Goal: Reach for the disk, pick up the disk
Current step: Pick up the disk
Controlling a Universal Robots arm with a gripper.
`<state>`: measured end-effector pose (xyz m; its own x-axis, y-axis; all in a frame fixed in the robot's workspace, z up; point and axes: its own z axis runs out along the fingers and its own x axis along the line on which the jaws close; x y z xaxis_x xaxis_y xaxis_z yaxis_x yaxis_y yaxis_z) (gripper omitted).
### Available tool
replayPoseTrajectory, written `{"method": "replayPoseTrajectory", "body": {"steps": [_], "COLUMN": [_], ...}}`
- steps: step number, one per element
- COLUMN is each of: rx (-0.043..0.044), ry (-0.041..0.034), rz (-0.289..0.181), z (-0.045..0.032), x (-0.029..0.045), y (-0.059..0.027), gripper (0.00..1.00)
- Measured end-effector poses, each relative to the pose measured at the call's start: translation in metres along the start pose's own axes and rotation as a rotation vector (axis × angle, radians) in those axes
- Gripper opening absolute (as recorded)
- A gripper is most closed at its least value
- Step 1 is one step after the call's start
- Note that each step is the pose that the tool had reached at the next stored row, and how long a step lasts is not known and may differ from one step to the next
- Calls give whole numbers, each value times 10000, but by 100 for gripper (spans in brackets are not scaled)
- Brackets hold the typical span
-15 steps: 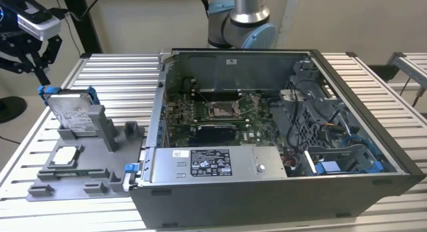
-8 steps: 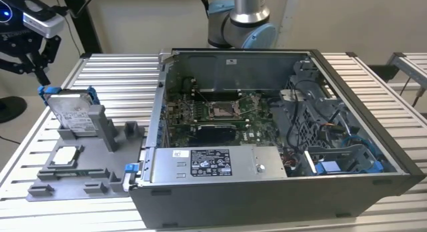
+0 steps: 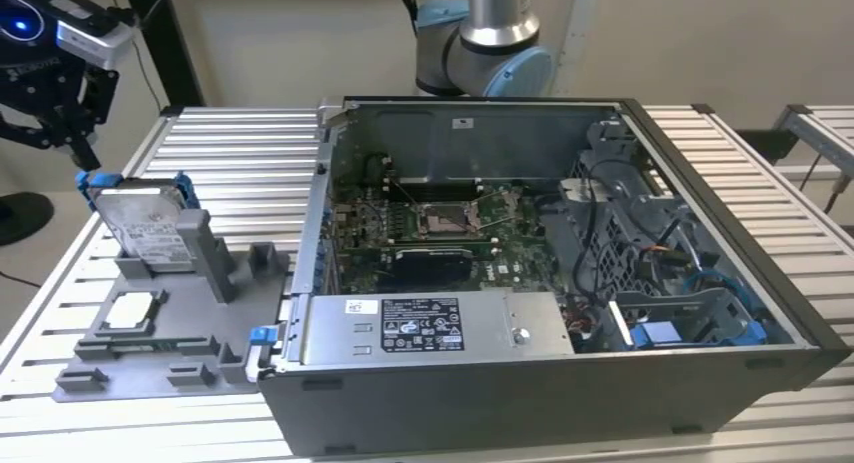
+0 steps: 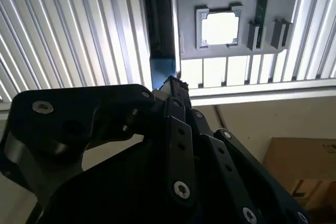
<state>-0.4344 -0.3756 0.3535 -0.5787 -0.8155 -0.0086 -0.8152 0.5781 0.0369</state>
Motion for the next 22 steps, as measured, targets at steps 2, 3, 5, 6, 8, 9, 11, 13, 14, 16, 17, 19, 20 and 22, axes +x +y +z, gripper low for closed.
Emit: {"method": "replayPoseTrajectory", "body": {"steps": [2, 3, 5, 6, 8, 9, 11, 13, 14, 16, 17, 19, 20, 22], "rx": [-4, -5, -8, -10, -13, -15, -18, -21, -23, -25, -26, -16, -4, 30], "ry": [13, 20, 34, 40, 53, 61, 74, 87, 95, 107, 114, 121, 121, 118], "rz": [-358, -538, -914, -1093, -1453, -1632, -2008, -2356, -2553, -2912, -3098, -3457, -3637, -3998], "z": [0, 0, 0, 0, 0, 0, 0, 0, 0, 0, 0, 0, 0, -1], "x": [0, 0, 0, 0, 0, 0, 0, 0, 0, 0, 0, 0, 0, 0], "y": [1, 1, 0, 0, 1, 0, 0, 0, 0, 0, 1, 0, 1, 0], "gripper": [0, 0, 0, 0, 0, 0, 0, 0, 0, 0, 0, 0, 0, 0]}}
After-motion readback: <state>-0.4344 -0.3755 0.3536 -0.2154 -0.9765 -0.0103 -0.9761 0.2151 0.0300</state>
